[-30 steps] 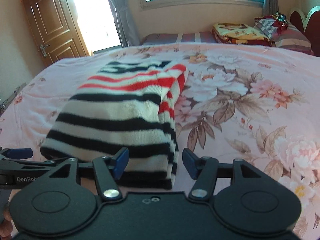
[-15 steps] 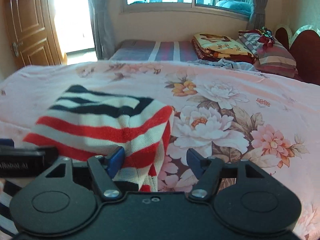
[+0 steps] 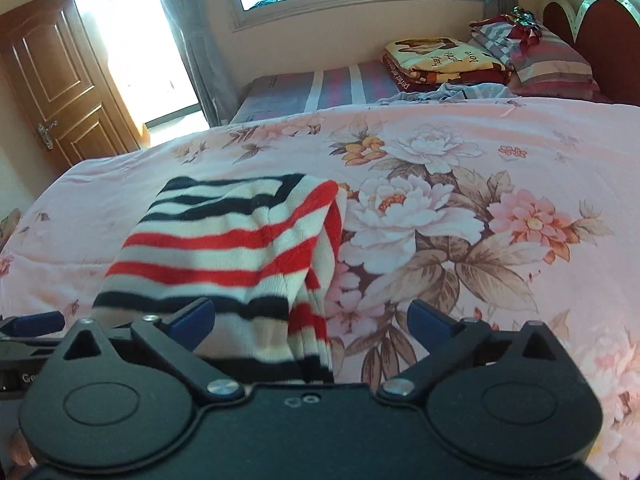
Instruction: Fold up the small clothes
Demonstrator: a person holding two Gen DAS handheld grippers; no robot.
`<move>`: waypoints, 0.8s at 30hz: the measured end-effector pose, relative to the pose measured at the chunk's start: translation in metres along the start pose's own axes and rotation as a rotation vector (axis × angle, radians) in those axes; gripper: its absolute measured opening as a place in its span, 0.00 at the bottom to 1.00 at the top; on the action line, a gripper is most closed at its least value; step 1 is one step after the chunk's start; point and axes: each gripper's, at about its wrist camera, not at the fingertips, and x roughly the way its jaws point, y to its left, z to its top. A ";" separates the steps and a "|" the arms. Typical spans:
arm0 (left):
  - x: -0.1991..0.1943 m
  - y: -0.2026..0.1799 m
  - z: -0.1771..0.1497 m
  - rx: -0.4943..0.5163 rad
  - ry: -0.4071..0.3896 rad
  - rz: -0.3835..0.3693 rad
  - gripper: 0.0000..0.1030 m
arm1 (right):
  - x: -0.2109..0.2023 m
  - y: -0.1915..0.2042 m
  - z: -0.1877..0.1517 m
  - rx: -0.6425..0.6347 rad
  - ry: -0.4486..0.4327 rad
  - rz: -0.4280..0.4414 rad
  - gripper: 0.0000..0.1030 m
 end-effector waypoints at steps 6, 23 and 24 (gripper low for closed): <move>-0.046 0.002 -0.040 -0.063 0.007 0.011 1.00 | -0.026 0.012 -0.039 -0.102 0.107 -0.005 0.99; -0.288 -0.010 -0.135 -0.080 -0.167 0.034 1.00 | -0.284 0.037 -0.119 -0.291 -0.182 0.040 0.99; -0.297 -0.010 -0.139 -0.077 -0.173 0.047 1.00 | -0.295 0.038 -0.123 -0.289 -0.204 0.030 0.99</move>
